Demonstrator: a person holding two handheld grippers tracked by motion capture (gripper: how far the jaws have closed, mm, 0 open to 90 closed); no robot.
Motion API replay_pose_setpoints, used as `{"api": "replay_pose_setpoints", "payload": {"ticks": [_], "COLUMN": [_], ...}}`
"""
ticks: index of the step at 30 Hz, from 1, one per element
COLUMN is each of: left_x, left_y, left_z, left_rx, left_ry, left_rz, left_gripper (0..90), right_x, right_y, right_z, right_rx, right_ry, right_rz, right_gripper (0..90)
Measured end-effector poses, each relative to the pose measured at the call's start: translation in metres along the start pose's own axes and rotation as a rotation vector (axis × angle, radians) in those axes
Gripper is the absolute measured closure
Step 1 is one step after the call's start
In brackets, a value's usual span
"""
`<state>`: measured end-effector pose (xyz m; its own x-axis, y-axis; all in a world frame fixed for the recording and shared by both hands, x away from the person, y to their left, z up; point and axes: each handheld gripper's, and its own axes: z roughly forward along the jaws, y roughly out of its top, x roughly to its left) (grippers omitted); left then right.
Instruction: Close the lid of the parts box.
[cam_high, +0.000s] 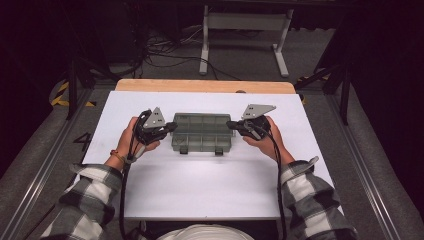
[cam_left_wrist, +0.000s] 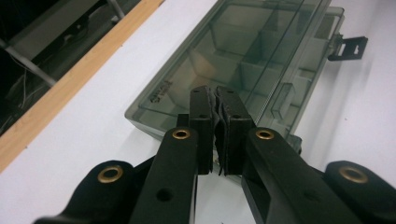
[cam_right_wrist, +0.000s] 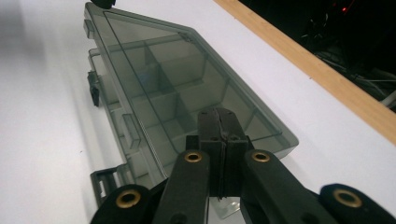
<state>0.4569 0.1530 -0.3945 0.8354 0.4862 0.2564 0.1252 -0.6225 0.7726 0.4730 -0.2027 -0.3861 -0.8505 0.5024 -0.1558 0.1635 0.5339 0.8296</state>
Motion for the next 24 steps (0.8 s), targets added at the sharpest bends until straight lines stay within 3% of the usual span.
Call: {"api": "replay_pose_setpoints", "payload": {"ticks": [18, 24], "left_x": [-0.012, -0.017], "left_y": [-0.017, -0.018], "left_z": [0.005, 0.007], "left_rx": [-0.006, 0.009], "left_ry": [-0.013, 0.010], "left_rz": [-0.025, -0.004], "left_gripper": [87.9, 86.9], "right_x": [0.015, 0.018], "right_y": [-0.020, -0.024], "right_z": [0.004, 0.005], "right_rx": [0.028, 0.035], "right_ry": [0.026, 0.032], "right_rz": [0.005, 0.006], "right_gripper": [90.0, 90.0]}}
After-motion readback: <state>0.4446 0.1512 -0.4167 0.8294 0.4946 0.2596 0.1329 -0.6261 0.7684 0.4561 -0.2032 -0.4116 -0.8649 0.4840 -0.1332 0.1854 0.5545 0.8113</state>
